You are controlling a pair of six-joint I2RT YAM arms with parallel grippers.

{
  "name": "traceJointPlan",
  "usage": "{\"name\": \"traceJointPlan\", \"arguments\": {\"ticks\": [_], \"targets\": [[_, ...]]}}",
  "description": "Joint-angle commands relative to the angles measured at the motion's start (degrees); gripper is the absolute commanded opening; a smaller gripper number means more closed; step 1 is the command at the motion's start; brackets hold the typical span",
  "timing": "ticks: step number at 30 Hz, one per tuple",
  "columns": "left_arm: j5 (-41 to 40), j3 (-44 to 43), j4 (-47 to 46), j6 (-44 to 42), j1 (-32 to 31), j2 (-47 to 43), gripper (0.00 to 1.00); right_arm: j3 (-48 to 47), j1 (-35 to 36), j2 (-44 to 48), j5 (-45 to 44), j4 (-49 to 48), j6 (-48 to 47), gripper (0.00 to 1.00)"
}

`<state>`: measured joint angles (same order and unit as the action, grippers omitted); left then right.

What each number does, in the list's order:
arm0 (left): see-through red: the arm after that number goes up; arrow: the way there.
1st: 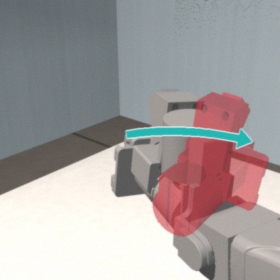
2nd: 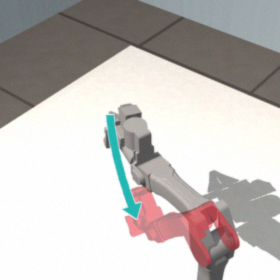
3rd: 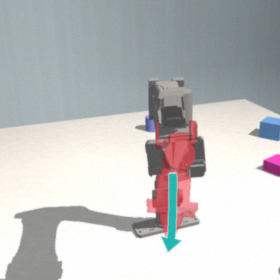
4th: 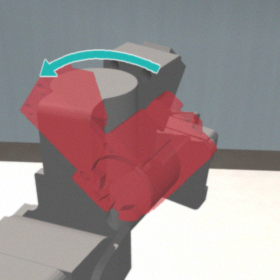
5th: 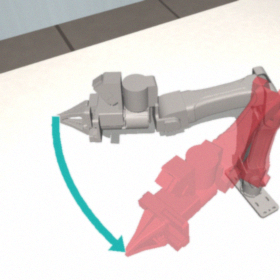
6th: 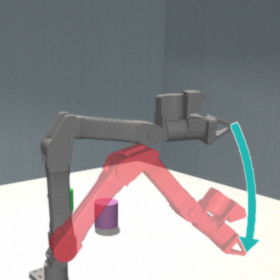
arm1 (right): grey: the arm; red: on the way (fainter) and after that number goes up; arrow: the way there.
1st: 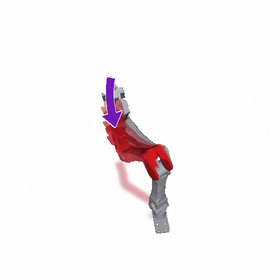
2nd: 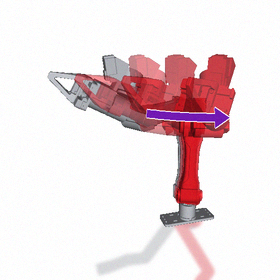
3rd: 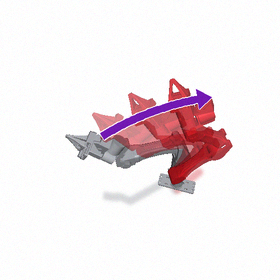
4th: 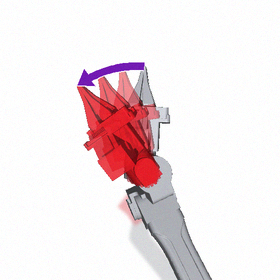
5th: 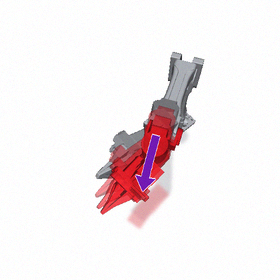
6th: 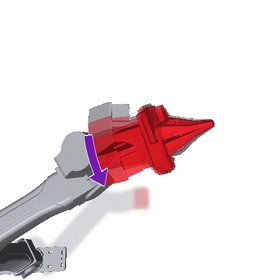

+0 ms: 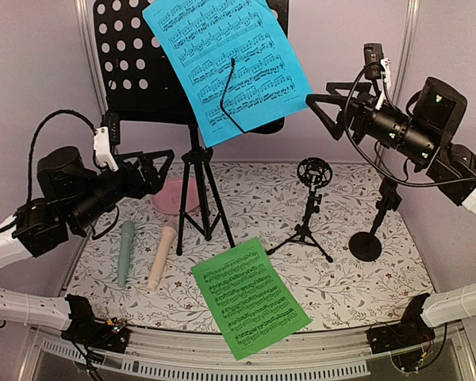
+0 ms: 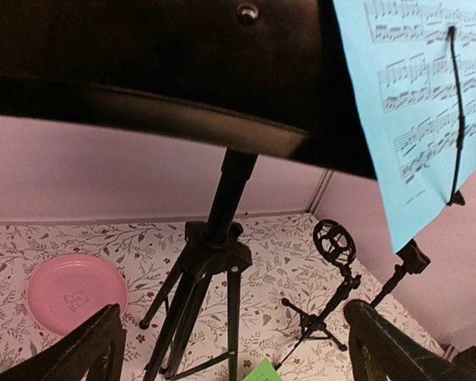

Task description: Pack up the instrument practice props

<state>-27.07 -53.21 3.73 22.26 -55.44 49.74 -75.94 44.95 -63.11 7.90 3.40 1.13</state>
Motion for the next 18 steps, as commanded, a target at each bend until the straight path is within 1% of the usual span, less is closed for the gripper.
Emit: {"name": "traceJointPlan", "arguments": {"ticks": [1,4,6,9,13,14,18], "targets": [[1.0,2.4,8.8,-2.0,1.5,0.3,0.99,-7.0,-2.3,-6.0,9.4,4.4,3.1,0.85],[4.2,3.5,10.0,-3.7,1.9,2.8,0.99,-10.8,-2.6,-9.3,11.2,5.4,3.5,0.79],[6.3,4.5,9.1,-4.7,1.9,5.0,0.99,-12.0,-2.6,-10.6,11.6,5.8,3.7,0.73],[8.1,8.1,3.8,-4.1,1.9,7.0,0.99,-12.1,-2.6,-11.2,12.0,6.2,4.0,0.60],[9.5,13.6,-5.6,-4.0,2.0,7.6,0.99,-11.0,-2.6,-9.8,10.3,7.0,3.6,0.45],[9.8,14.1,-6.6,-4.2,2.0,8.0,0.99,-10.5,-2.6,-9.2,9.9,7.0,3.3,0.40],[9.7,13.7,-6.7,-5.3,1.9,9.4,0.99,-9.2,-2.5,-7.7,10.5,7.4,2.1,0.28]]}}
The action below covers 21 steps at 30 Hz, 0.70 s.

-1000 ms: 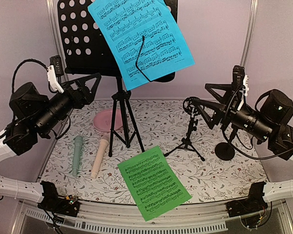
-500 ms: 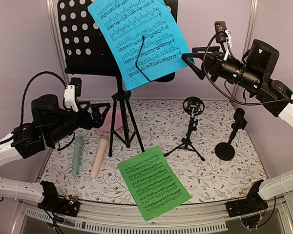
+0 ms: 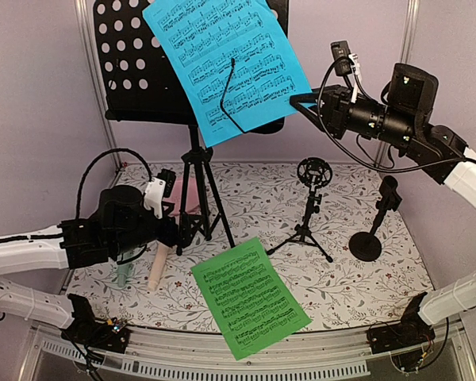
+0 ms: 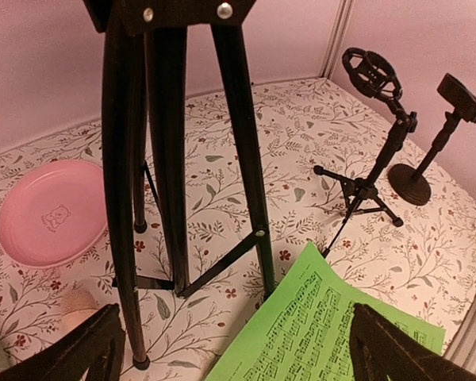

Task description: Pack up the instrument practice props

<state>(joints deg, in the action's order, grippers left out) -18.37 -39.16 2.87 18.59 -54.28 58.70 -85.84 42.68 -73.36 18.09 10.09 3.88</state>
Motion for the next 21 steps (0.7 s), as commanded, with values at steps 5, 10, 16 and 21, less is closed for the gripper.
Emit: {"name": "traceJointPlan", "arguments": {"ticks": [5,10,16,21], "targets": [[-0.7,1.8,-7.2,-3.1,0.8,0.0,0.99,0.8,-0.3,3.5,3.8,0.2,-1.2,0.20],[-1.7,2.6,-6.8,-3.9,0.8,-0.3,0.99,0.7,-0.3,2.9,3.3,0.2,-0.8,0.08],[-1.6,3.1,-6.5,-4.0,0.8,-0.9,0.99,0.2,-0.3,1.9,3.3,0.1,-0.7,0.00],[-1.7,3.6,-6.7,-3.9,0.8,-1.6,0.99,-1.1,-0.3,3.0,-0.3,-0.1,-1.4,0.00]]}}
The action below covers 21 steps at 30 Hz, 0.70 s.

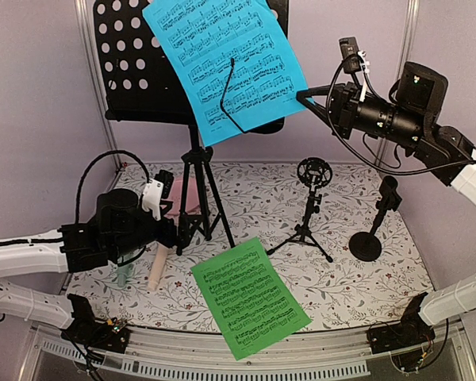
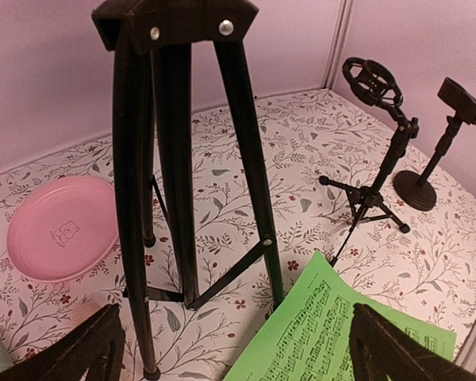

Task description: Pack up the instrument practice props

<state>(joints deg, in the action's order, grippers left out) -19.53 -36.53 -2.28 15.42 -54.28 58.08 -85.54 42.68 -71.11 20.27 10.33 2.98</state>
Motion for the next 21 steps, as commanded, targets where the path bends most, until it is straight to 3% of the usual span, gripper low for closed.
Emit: {"name": "traceJointPlan", "arguments": {"ticks": [1,9,21], "targets": [[-0.6,0.9,-1.5,-0.8,0.8,-1.0,0.99,-1.6,-0.3,1.0,-3.5,-0.6,-0.7,0.00],[-3.7,0.8,-3.0,-1.5,0.8,2.5,0.99,-3.7,-0.3,2.0,-7.7,-1.7,-1.9,0.00],[-4.0,0.0,-4.3,-2.1,0.8,6.9,0.99,-4.1,-0.3,4.1,-5.5,-0.6,-2.4,0.00]]}}
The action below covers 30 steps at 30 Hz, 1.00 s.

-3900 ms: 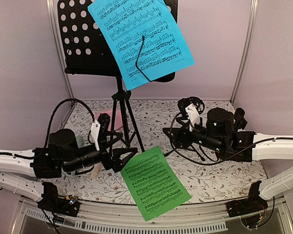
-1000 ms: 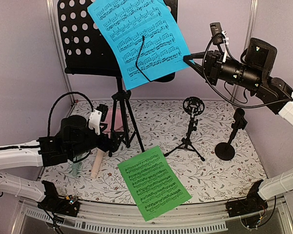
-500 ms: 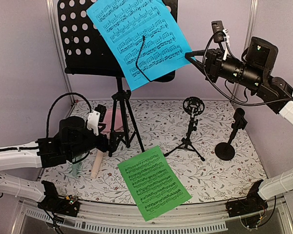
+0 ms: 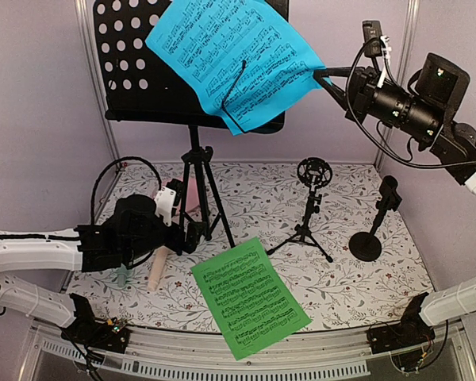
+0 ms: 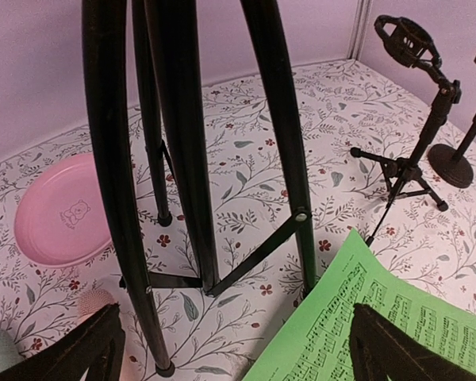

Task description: Pack up the instrument practice props

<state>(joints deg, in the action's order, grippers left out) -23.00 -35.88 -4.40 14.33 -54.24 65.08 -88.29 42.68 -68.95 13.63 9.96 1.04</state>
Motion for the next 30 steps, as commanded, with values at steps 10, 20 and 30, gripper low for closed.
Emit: {"name": "traceJointPlan", "arguments": {"ticks": [10,20,30], "targets": [[0.5,-0.9,-2.8,-1.6,0.7,0.7,0.99,-5.8,-0.3,-4.6,8.9,6.9,-6.7,0.80],[0.7,-0.7,-2.8,-1.8,0.7,0.4,0.99,-11.7,-0.3,-10.1,10.4,5.4,-6.5,0.41],[1.2,-0.4,-2.8,-1.7,0.7,-0.3,0.99,-6.7,-0.3,-5.8,9.4,1.2,-6.1,0.00]]}}
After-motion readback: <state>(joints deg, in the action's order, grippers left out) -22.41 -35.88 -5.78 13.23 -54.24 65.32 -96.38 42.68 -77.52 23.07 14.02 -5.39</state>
